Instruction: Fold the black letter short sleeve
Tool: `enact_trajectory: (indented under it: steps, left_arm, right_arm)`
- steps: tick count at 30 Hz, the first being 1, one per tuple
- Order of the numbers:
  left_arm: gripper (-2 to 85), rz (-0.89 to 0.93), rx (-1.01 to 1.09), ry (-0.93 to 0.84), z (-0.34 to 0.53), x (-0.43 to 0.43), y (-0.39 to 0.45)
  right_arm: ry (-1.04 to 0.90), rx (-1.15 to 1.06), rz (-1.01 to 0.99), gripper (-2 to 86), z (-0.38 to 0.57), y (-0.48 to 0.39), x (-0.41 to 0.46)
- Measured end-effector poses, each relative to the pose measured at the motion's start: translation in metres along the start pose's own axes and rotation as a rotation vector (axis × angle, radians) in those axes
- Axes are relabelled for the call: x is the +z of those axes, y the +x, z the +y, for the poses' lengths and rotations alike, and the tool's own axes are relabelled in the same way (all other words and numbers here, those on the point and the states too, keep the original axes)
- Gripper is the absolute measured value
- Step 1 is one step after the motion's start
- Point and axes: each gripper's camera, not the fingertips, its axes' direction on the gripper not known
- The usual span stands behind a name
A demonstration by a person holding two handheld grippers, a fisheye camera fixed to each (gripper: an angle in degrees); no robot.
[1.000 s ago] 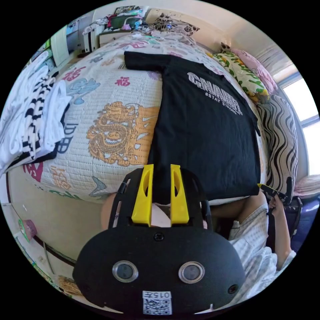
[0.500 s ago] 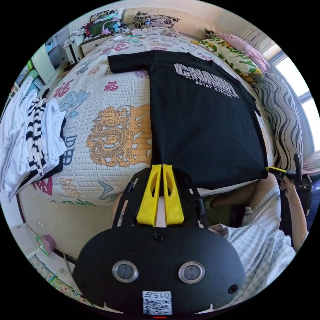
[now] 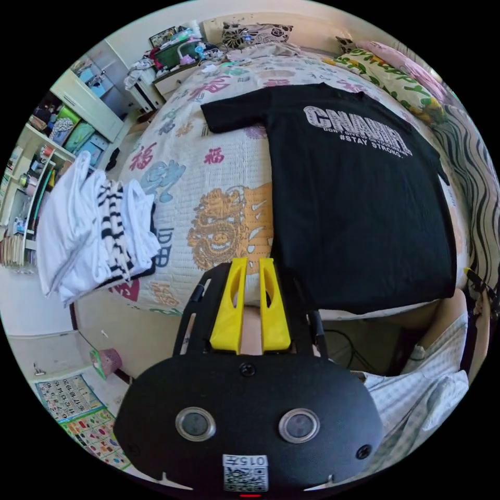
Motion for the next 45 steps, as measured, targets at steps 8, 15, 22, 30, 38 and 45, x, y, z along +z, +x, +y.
enact_trajectory:
  steps: [8, 15, 22, 30, 38, 45]
  left_arm:
    - [4.9, 0.251, 0.212, 0.238, -0.172, -0.037, 0.156]
    - [7.0, 0.478, 0.470, 0.319, -0.308, -0.053, 0.359]
    - [7.9, 0.488, 0.662, 0.214, -0.405, -0.008, 0.537]
    - [10.4, 0.322, 0.772, 0.000, -0.463, 0.070, 0.640]
    - [0.5, 0.373, 0.756, -0.007, -0.498, 0.089, 0.629]
    - [-0.4, 0.608, 0.577, 0.237, -0.518, 0.026, 0.503]
  right_arm:
    - [0.198, 0.200, -0.039, 5.1, -0.074, 0.044, -0.086]
    - [0.236, 0.215, -0.099, 5.7, -0.153, 0.078, -0.129]
    - [0.213, 0.251, -0.199, 6.0, -0.229, 0.128, -0.130]
    - [0.071, 0.252, -0.347, 5.8, -0.274, 0.146, -0.115]
    - [0.041, 0.224, -0.412, -0.2, -0.299, 0.159, -0.134]
    - [0.138, 0.055, -0.453, -0.5, -0.299, 0.144, -0.192]
